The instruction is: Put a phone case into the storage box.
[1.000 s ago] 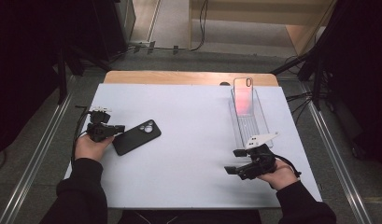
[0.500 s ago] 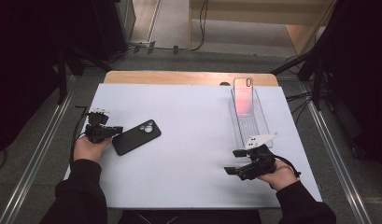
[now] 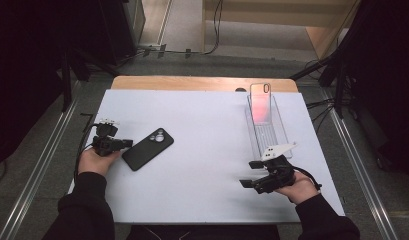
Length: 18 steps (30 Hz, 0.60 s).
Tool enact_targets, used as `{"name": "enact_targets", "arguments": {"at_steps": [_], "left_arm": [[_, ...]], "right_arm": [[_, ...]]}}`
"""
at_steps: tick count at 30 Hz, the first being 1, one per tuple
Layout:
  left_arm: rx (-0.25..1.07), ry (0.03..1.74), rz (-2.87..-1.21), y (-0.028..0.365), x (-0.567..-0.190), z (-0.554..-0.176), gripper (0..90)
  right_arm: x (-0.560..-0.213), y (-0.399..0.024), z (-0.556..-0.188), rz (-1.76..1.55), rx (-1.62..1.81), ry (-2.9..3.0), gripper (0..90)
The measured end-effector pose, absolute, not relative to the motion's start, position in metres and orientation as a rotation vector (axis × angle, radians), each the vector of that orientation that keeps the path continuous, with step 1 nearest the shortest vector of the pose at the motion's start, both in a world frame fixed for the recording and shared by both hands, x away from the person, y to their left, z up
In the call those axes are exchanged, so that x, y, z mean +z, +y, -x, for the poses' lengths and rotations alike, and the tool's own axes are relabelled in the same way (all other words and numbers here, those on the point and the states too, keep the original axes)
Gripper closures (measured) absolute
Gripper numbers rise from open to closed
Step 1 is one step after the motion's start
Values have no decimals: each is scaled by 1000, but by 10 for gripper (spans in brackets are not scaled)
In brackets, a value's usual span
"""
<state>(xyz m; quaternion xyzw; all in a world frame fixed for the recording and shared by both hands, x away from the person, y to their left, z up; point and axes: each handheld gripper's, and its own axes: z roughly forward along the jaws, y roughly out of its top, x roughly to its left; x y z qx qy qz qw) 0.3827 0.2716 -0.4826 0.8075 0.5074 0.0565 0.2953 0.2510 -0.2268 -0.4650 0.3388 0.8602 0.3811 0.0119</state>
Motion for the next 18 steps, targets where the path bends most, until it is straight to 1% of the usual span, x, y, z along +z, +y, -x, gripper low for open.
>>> {"name": "enact_targets", "arguments": {"at_steps": [8,11,13,15,18], "left_arm": [[67,1313,-2161,265,-483,-374,893],[63,1306,-2165,264,-482,-373,878],[65,1315,-2147,265,-481,-373,820],[49,1324,-2114,267,-479,-373,713],[62,1311,-2070,267,-470,-369,558]], "right_arm": [[-465,-227,-252,-1054,1189,2679,213],[-465,-227,-252,-1063,1191,2675,213],[-465,-228,-252,-1063,1186,2675,213],[-465,-229,-252,-1062,1187,2675,213],[-465,-230,-252,-1059,1193,2667,213]]}}
